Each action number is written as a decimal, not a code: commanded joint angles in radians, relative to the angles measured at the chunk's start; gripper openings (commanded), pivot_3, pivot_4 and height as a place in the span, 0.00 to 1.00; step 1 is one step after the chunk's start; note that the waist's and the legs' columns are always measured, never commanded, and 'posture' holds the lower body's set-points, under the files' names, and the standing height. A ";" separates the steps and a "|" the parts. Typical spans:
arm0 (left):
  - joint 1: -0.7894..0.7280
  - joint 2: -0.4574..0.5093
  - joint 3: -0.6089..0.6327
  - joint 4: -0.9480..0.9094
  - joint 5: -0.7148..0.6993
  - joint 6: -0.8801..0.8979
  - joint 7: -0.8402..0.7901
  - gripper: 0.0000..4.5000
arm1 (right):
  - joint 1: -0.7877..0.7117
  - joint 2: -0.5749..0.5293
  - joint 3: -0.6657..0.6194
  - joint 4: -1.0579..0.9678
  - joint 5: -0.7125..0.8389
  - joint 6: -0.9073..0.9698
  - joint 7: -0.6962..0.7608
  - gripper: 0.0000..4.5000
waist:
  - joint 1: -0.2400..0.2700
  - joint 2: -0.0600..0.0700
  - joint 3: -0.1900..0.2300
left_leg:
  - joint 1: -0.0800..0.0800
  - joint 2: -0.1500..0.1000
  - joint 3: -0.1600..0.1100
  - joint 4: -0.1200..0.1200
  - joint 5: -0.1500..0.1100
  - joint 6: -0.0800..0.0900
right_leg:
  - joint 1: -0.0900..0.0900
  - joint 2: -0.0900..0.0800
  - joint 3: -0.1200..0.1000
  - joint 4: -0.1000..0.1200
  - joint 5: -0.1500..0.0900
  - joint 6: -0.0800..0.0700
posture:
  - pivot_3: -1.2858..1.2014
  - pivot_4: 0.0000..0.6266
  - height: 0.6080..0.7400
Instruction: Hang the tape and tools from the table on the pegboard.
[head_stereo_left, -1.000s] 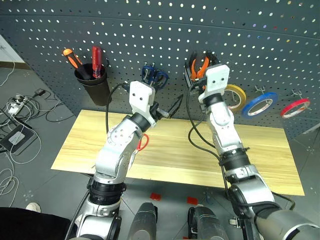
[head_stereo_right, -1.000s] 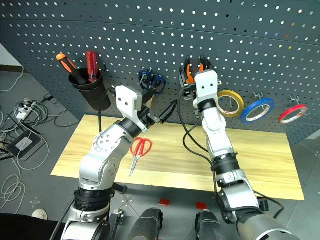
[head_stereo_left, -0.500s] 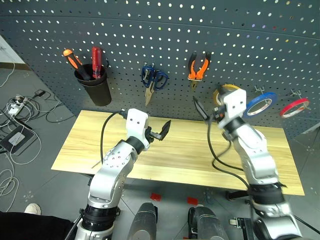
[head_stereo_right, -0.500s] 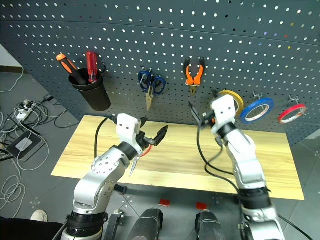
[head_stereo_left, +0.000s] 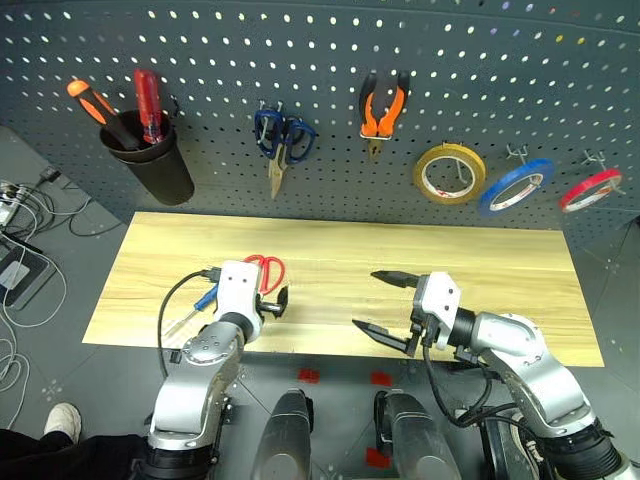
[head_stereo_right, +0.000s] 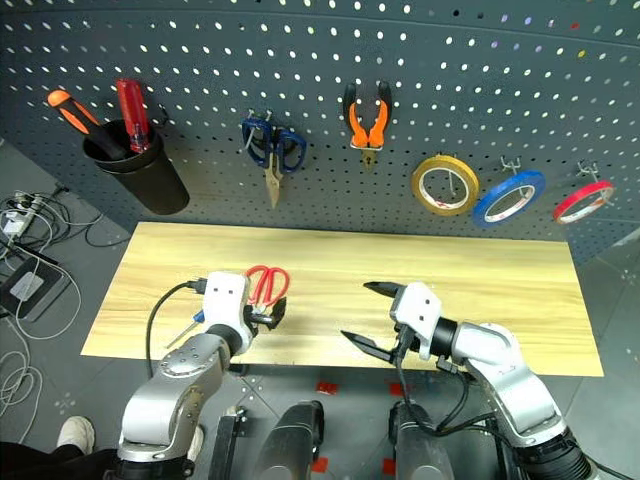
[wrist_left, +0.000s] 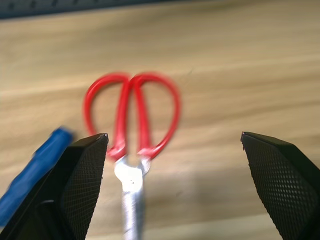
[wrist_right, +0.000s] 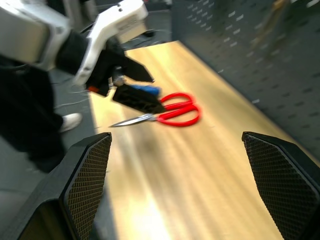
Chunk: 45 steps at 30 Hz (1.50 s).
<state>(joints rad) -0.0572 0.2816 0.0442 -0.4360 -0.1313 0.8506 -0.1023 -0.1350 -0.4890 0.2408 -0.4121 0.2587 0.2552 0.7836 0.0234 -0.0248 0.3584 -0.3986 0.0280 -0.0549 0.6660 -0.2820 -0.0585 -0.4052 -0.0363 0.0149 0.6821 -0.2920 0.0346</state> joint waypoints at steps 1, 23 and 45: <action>0.010 0.035 0.019 -0.020 0.010 0.011 -0.020 1.00 | -0.023 0.034 0.010 -0.043 0.035 0.040 -0.013 0.99 | 0.000 0.000 0.018 | 0.000 0.000 0.000 0.000 0.000 0.000 | 0.000 0.000 0.000 0.000 0.000 0.000 | 0.56 0.76 1.00; -0.092 0.052 0.080 0.246 -0.042 -0.061 -0.119 1.00 | -0.106 0.086 0.004 -0.026 0.052 0.138 -0.049 0.99 | 0.002 0.003 0.110 | -0.002 0.001 0.000 -0.001 0.000 -0.001 | -0.005 -0.001 0.000 0.001 0.000 0.000 | 0.56 0.91 1.00; -0.114 0.071 0.107 0.289 -0.063 -0.052 -0.168 0.25 | -0.159 0.087 -0.003 0.019 0.047 0.148 -0.065 1.00 | 0.002 0.011 0.133 | -0.002 0.002 0.002 -0.005 0.004 -0.008 | -0.007 -0.003 0.002 0.000 -0.001 0.003 | 0.56 0.93 1.00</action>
<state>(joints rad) -0.1997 0.3575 0.1633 -0.1713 -0.1833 0.7776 -0.2562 -0.2975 -0.4070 0.2483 -0.3759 0.2960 0.4080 0.7172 0.0257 -0.0142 0.4916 -0.4005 0.0296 -0.0527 0.6604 -0.2780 -0.0662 -0.4118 -0.0392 0.0167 0.6822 -0.2932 0.0372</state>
